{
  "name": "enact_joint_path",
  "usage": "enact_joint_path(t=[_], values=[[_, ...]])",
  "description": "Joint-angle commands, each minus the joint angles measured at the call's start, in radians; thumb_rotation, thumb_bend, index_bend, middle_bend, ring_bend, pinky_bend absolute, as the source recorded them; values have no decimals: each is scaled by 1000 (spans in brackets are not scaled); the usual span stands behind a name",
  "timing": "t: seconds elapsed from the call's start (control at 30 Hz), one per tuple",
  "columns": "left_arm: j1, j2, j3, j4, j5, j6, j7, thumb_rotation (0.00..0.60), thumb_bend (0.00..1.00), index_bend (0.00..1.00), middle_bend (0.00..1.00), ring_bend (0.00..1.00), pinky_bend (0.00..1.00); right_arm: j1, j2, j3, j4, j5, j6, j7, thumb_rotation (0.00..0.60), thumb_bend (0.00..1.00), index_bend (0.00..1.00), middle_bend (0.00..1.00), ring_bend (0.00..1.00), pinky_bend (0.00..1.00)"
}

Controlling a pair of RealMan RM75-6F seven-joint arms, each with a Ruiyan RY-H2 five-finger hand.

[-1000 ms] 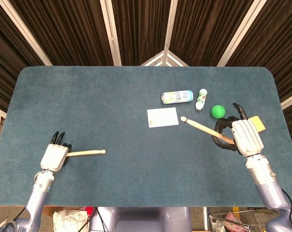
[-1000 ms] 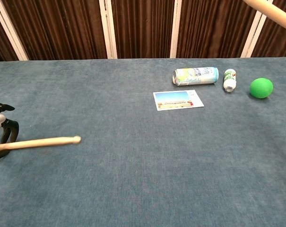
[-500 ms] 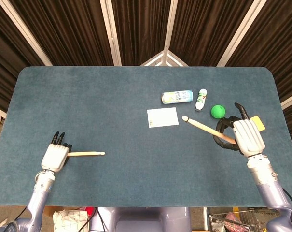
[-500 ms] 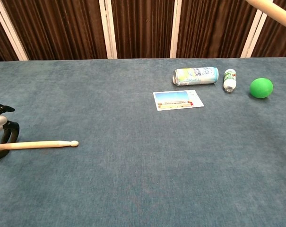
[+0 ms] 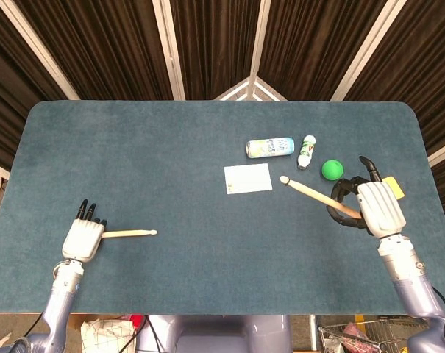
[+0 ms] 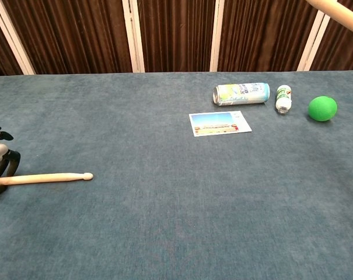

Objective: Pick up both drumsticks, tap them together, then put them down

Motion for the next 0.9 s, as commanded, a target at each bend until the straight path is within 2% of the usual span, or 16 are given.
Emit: enact_joint_path(t=[0.03,0.2,0.6,0.9], values=[[1,-9,-1,9,1,14,21,600,504,589,592,127,0,0,1,0,0,0,0,1,600,407,674,634,505,11],[2,-16,-4,16,12,31,13,600,506,591,592,133,0,-1,2,0,0,0,1,3,600,406,674,634,506,11],[-6,2,-9,39,109,102,-145,600,506,590,594,134,0,3,4,5,-11,2,1,-5,600,406,674,634,506,11],[-30,30,-9,75,233,187,-396,600,506,586,593,134,0,9,-1,10,-21,11,-2,-23,600,407,674,634,505,11]])
